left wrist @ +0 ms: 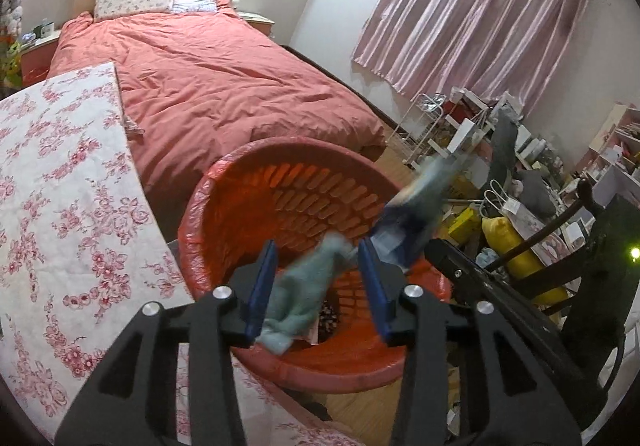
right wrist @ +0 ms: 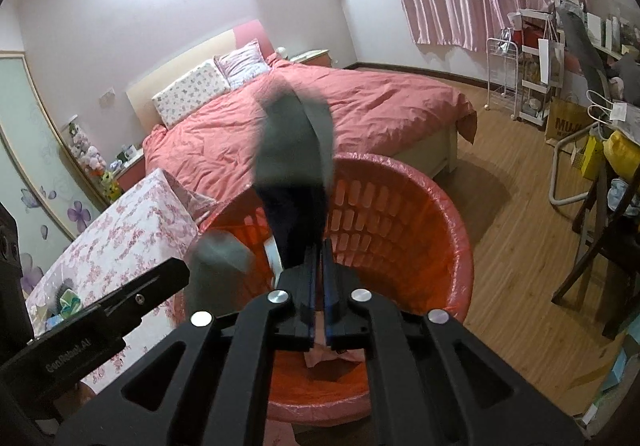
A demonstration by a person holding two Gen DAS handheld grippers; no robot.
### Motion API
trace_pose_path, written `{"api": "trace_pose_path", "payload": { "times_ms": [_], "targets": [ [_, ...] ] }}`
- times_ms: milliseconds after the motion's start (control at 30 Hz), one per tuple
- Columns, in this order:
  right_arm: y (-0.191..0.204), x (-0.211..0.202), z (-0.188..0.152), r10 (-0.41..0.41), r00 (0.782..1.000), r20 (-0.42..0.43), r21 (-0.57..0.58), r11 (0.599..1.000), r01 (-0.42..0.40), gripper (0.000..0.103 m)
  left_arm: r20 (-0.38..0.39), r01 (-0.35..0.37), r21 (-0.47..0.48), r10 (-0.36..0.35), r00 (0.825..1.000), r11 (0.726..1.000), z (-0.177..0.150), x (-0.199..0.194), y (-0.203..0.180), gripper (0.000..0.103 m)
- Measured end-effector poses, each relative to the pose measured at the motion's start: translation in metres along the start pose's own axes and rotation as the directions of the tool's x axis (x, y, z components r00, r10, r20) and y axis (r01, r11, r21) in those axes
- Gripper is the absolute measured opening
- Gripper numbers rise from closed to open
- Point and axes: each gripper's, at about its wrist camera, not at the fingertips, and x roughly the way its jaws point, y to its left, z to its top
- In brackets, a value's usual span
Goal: Collect trash
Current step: 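Carry towel and sock to the orange basket and open both tools, then return the left tool to the bed and grasp the crumpled white tissue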
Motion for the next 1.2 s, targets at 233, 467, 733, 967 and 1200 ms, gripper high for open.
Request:
{"api": "trace_pose_path", "payload": {
  "times_ms": [233, 467, 733, 967, 1200],
  "targets": [
    [0.001, -0.006, -0.003, -0.016, 1.000, 0.011, 0.002, 1.000, 0.016, 0.048, -0.001, -0.053, -0.021, 0.053, 0.999, 0.998, -0.002, -0.010, 0.017, 0.053],
    [0.015, -0.017, 0.000, -0.005, 1.000, 0.025, -0.021, 1.000, 0.006, 0.052, 0.018, -0.138, -0.007, 0.138, 0.990, 0.990, -0.009, -0.039, 0.038, 0.058],
    [0.052, -0.029, -0.004, 0.046, 0.999, 0.027, -0.092, 0.995, -0.043, 0.052, 0.048, -0.228, -0.032, 0.229, 0.972, 0.973, -0.025, -0.087, 0.074, 0.060],
    [0.093, -0.036, -0.014, 0.102, 0.995, 0.003, -0.176, 0.979, -0.100, 0.053, 0.073, -0.325, -0.099, 0.333, 0.940, 0.940, -0.039, -0.137, 0.126, 0.062],
    [0.146, -0.035, -0.038, 0.169, 0.984, -0.065, -0.243, 0.953, -0.180, 0.055, 0.102, -0.471, -0.219, 0.500, 0.860, 0.855, -0.053, -0.199, 0.200, 0.070]
  ]
}}
